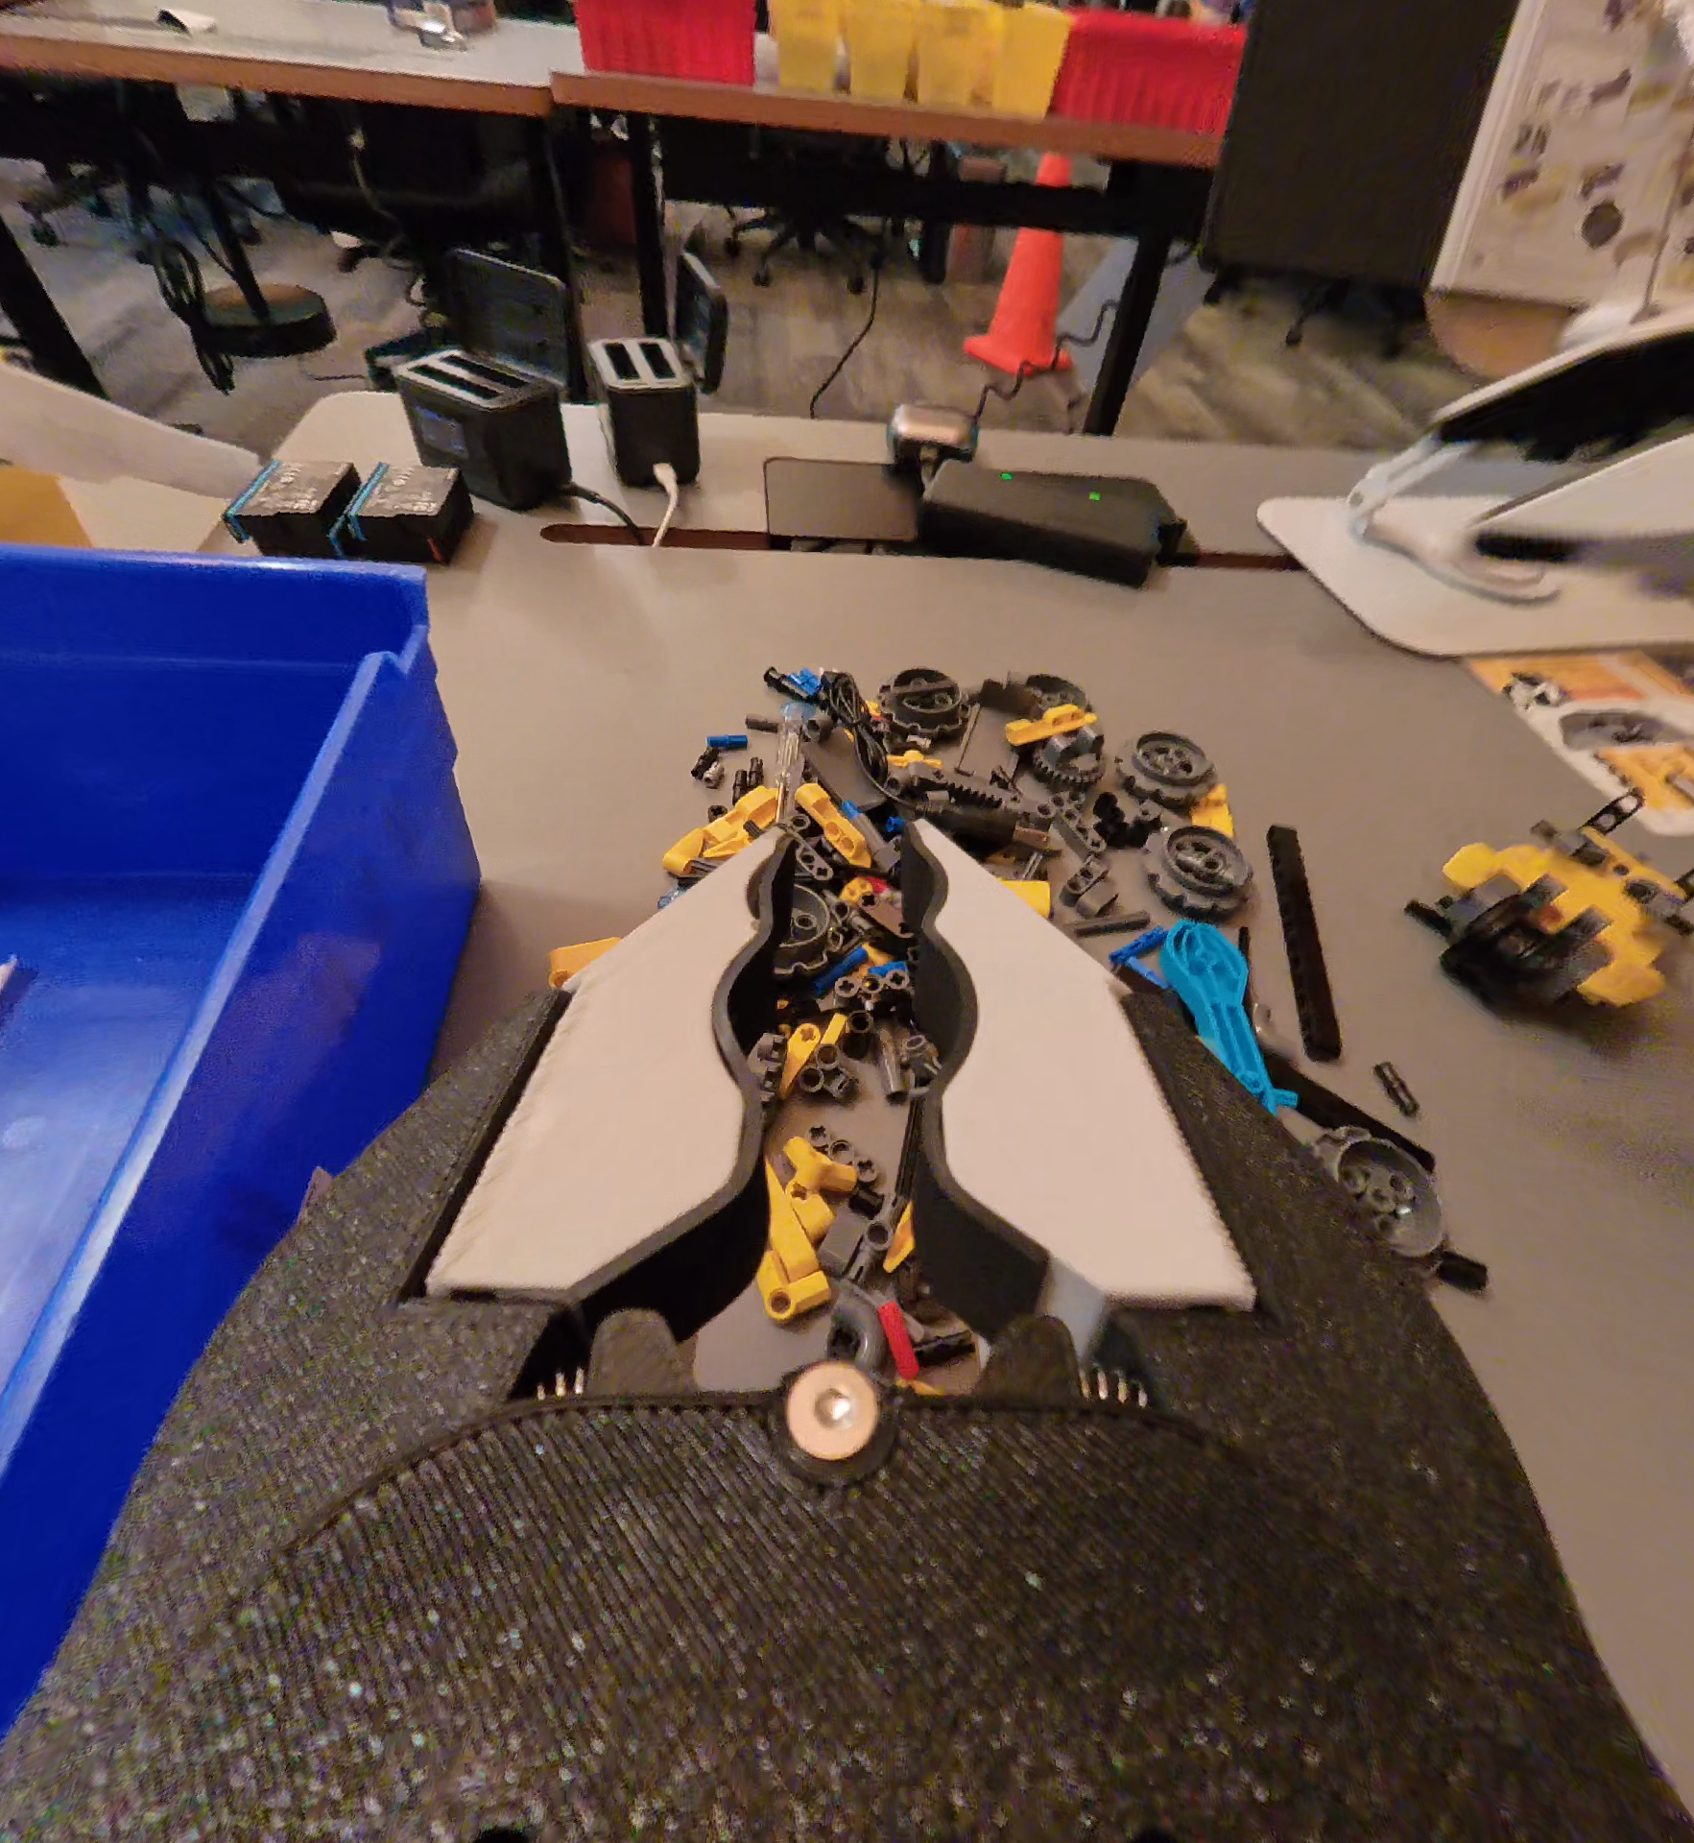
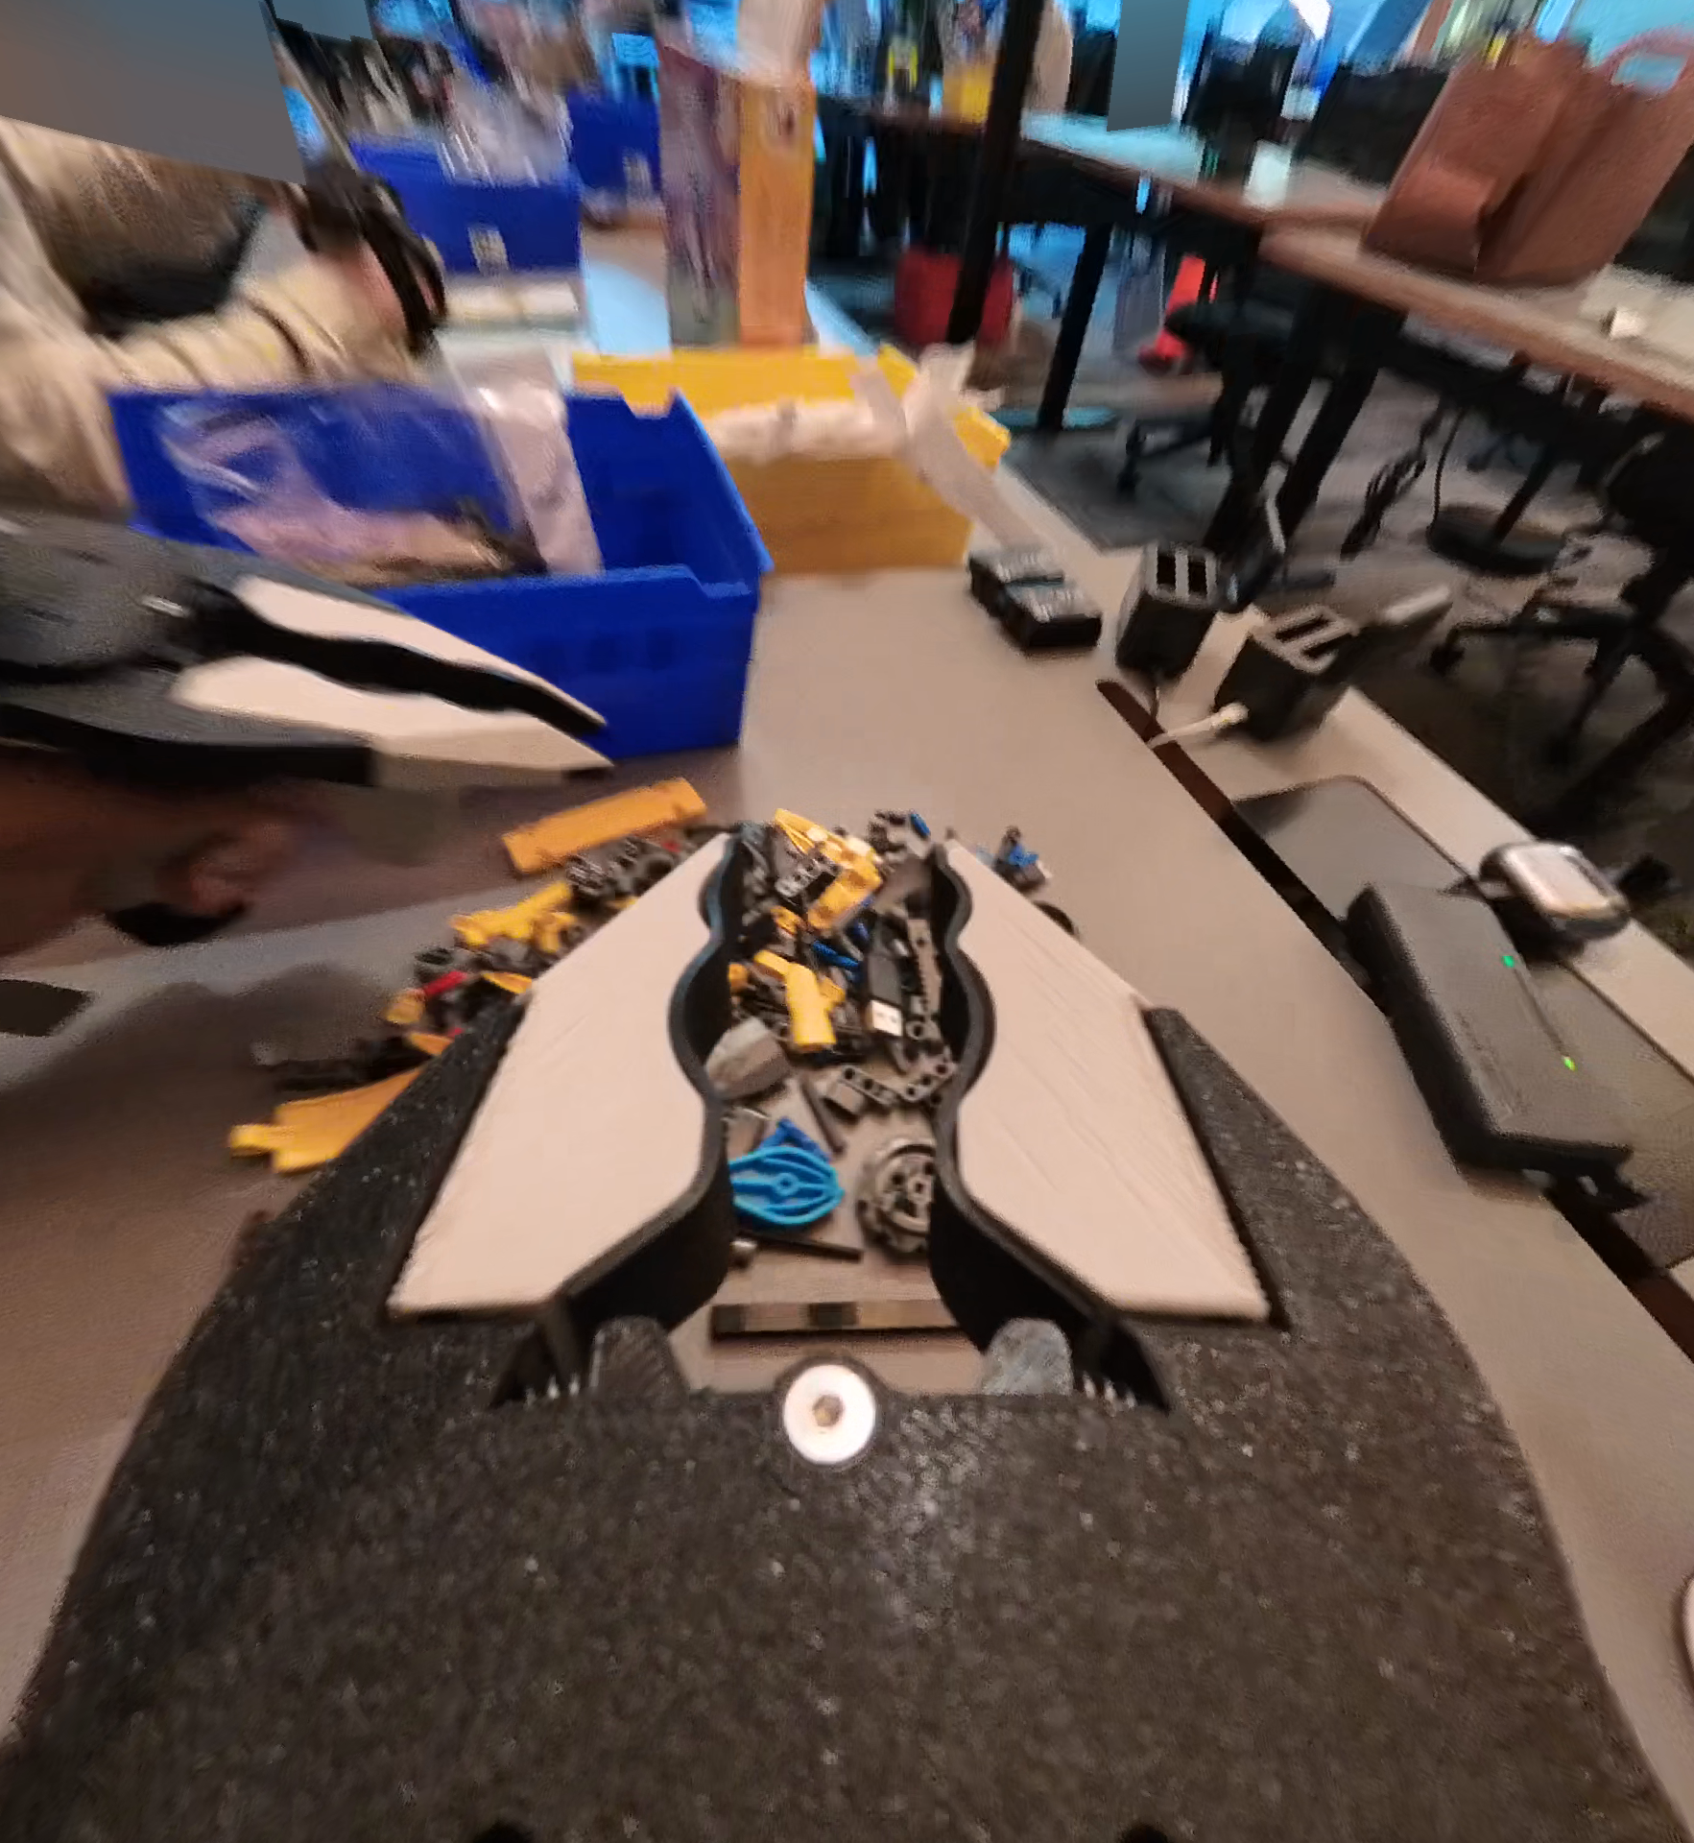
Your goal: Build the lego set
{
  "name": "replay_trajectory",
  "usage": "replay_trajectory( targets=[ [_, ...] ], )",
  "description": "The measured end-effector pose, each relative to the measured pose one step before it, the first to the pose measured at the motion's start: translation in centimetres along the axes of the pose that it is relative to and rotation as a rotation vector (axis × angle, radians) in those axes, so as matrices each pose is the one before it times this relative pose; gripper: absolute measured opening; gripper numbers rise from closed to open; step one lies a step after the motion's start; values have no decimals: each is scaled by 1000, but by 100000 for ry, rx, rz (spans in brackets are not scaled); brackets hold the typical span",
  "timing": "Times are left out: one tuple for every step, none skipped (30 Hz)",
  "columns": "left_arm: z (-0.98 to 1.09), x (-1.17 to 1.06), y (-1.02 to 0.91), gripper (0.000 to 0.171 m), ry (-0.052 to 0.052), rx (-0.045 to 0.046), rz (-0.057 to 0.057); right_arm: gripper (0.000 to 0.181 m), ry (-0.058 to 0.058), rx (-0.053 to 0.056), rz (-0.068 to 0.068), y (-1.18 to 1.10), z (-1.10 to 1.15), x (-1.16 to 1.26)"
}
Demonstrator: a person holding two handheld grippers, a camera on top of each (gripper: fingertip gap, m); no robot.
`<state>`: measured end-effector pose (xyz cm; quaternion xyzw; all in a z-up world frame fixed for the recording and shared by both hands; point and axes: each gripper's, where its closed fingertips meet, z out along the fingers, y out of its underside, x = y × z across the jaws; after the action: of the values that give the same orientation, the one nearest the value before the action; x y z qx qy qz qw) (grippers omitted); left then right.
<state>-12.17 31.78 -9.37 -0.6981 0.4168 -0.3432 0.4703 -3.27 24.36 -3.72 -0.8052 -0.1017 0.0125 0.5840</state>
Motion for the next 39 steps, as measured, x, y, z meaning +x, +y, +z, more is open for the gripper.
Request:
replay_trajectory(
  targets=[
    [-106, -185, -94, 18, 159, 749, -1808, 38, 93, -5873, 184, 827, 1463, 807],
    [-39, -156, 24, 17, -21, 135, -1098, 40, 97, -6909, 582, 928, 1414, 687],
    [36, -94, 146, 18, 65, -603, -666, 43, 926, -8812, 1411, 1123, 1397, 647],
    [83, -18, 219, 18, 192, -1192, -158, 42, 650, -8743, 1381, 1060, 1389, 415],
    [128, 4, 254, 19, -132, -1432, 468, 43, -672, -6433, -71, 755, 1401, 85],
    [117, -35, 222, 20, -807, -1422, 1152, 43, -890, -4605, 159, 497, 1303, -64],
    [106, -76, 180, 19, -1498, -1165, 1812, 43, -983, -3243, 449, 298, 1175, -111],
    [96, -77, 158, 20, -1627, -980, 2250, 43, -141, -3098, 986, 299, 1074, 53],
    [108, -33, 178, 20, -1400, -1098, 2235, 43, 331, -3821, 1094, 389, 975, 173],
    [121, -1, 221, 20, -1115, -1247, 1989, 43, 654, -3777, 1091, 399, 822, 274],
    [117, 20, 218, 20, -786, -1281, 1745, 44, 359, -3474, 1217, 389, 702, 259],
    [100, 12, 196, 20, -552, -1163, 1414, 45, -502, -2774, 1286, 292, 583, 148],
    [62, -1, 126, 20, -515, -778, 983, 47, -1249, -1667, 1138, 163, 460, 32],
    [20, -6, 43, 20, -350, -216, 553, 47, -1748, -1120, 844, 104, 373, -70],
    [-14, 12, -51, 20, 30, 223, 66, 46, -1878, -1119, 729, 117, 282, -111],
    [-30, 27, -86, 20, 368, 442, -320, 40, -2323, -816, 658, 103, 191, -185],
    [-54, 9, -92, 20, 363, 510, -586, 30, -2509, -72, 473, 1, 70, -233],
    [-57, -22, -97, 20, 284, 572, -685, 29, -1637, 406, 557, -69, -54, -96],
    [-55, -20, -103, 20, 283, 601, -707, 28, -1585, 620, 601, -136, -179, -62],
    [-53, -12, -92, 20, 328, 580, -724, 26, -1523, 1729, 580, -323, -365, -70],
    [-42, -19, -73, 20, 264, 447, -615, 11, -1328, 3542, 289, -607, -584, -74],
    [-40, -33, -64, 20, 64, 354, -426, 6, -92, 3762, 215, -698, -693, 89],
    [-26, -24, -51, 20, -2, 268, -234, 6, 306, 2658, 206, -618, -714, 155],
    [-26, -10, -51, 20, -3, 270, -116, 6, 735, 2099, 66, -573, -705, 205],
    [-10, 15, -33, 20, 63, 144, -29, 6, 1219, 1754, -440, -511, -658, 254],
    [-2, 19, -12, 20, 35, 20, 115, 6, 1578, 1040, -659, -380, -600, 298],
    [14, -13, 21, 20, -150, -144, 199, 6, 1307, 290, -531, -222, -483, 270],
    [22, -30, 36, 20, -292, -213, 233, 6, 896, 128, -371, -127, -365, 186],
    [5, -30, 27, 20, -241, -163, 209, 6, 940, 232, -369, -73, -283, 185],
    [13, -12, 16, 20, -103, -99, 99, 6, 1491, 51, -409, 34, -196, 279],
    [13, 17, 11, 21, 15, -50, 37, 6, 1959, -631, -340, 183, -62, 373],
    [6, 11, 11, 21, 6, -30, 48, 6, 1851, -1135, -154, 314, 65, 388],
    [11, -1, 4, 21, -33, -78, 69, 6, 725, -1481, 277, 412, 216, 220],
    [7, -22, 15, 21, -136, -69, 107, 6, -488, -1970, 745, 502, 348, 37],
    [3, -22, -1, 21, -198, -9, 106, 6, -1239, -1659, 798, 471, 409, -135],
    [-3, -8, 0, 21, -98, 14, 50, 6, -1504, -1179, 475, 395, 413, -244],
    [0, -9, 6, 21, 1, -53, 2, 6, -1023, -1040, 77, 359, 381, -256],
    [2, -14, 2, 21, -46, -28, -19, 6, -503, -906, -321, 277, 334, -236],
    [-9, -11, 5, 21, -44, -11, 0, 6, -329, -589, -534, 175, 268, -265]
  ],
)
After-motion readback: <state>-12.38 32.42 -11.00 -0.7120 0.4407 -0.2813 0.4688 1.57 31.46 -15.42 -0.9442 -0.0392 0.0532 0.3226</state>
